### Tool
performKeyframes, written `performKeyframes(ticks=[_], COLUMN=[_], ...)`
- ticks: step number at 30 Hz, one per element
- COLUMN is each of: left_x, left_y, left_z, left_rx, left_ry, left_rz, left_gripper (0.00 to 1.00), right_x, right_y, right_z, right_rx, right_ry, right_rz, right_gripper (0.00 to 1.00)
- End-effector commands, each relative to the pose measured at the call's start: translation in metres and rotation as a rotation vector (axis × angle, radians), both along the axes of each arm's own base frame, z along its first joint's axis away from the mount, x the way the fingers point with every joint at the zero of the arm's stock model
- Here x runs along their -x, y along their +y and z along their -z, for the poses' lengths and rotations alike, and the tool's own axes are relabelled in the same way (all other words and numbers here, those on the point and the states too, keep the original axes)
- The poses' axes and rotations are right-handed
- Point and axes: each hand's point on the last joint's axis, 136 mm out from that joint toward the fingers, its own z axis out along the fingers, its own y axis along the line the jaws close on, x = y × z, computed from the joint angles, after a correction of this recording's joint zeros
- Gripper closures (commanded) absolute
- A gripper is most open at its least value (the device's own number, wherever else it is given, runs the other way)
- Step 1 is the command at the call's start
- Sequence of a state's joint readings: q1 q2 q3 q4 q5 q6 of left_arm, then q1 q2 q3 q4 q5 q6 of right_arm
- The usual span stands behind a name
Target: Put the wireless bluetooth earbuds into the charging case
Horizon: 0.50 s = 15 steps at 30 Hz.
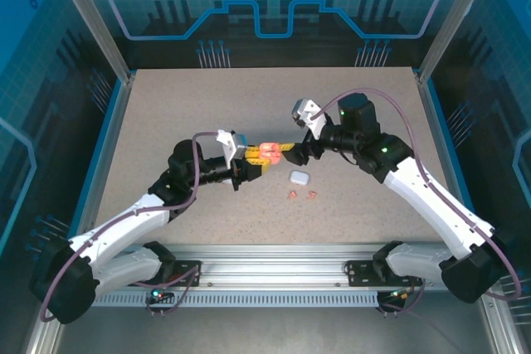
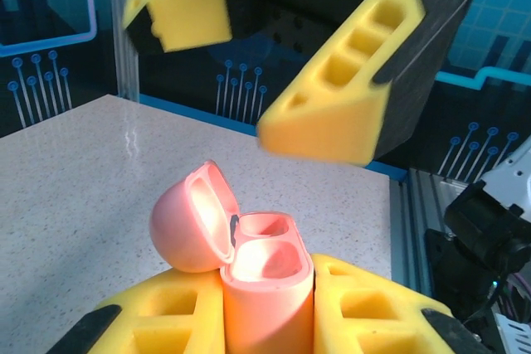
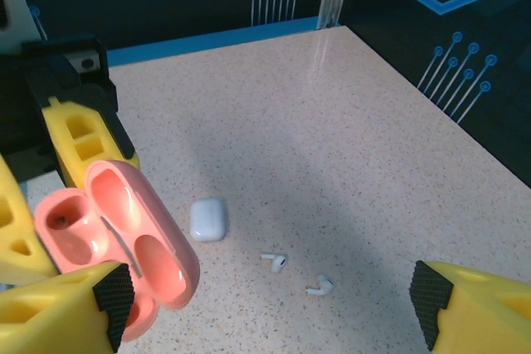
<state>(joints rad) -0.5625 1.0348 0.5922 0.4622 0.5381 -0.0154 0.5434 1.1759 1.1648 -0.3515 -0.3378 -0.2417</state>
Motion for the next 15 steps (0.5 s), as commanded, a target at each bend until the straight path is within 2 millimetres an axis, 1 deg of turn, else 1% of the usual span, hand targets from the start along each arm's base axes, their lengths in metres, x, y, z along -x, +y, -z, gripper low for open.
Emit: performKeyframes(ticks=[1,3,5,8,10,13,14,15], left_x=[-0.004,-0.004,-0.003,-0.001,0.000,0.002,0.002,0.002], left_y=[0.007,0.011,0.014,0.019,0.021,0.023,0.024,0.024], left_z=[-0.006,-0.006,-0.007,-0.007,-0.007,-0.007,-0.008,-0.007], left_rx=[0.005,0.010,0.014,0.014,0.012,0.013,0.014,0.014], left_ry=[-0.070,-0.085,-0.102,-0.116,-0.128,-0.139,-0.139,-0.140], left_rz=[-0.069,-0.091,-0.103,-0.122,-0.131,-0.138,-0.139,-0.138], left_gripper=[1.00,1.00,1.00,1.00,1.00,1.00,1.00,1.00], right_x=[-0.003,-0.011,-0.013,-0.013,-0.013,-0.002,0.001,0.004], right_y=[-0.027,-0.050,-0.070,-0.092,-0.108,-0.111,-0.114,-0.117], right_z=[-0.012,-0.003,0.009,0.034,0.064,0.107,0.119,0.134], right_rx=[-0.034,-0.023,-0.030,-0.078,-0.085,-0.070,-0.054,-0.031], right_ry=[0.023,0.080,0.164,0.326,0.453,0.626,0.668,0.713], right_rz=[0.147,0.282,0.385,0.510,0.640,0.655,0.675,0.697], right_gripper=[0.08,0.05,0.00,0.00,0.00,0.00,0.01,0.06])
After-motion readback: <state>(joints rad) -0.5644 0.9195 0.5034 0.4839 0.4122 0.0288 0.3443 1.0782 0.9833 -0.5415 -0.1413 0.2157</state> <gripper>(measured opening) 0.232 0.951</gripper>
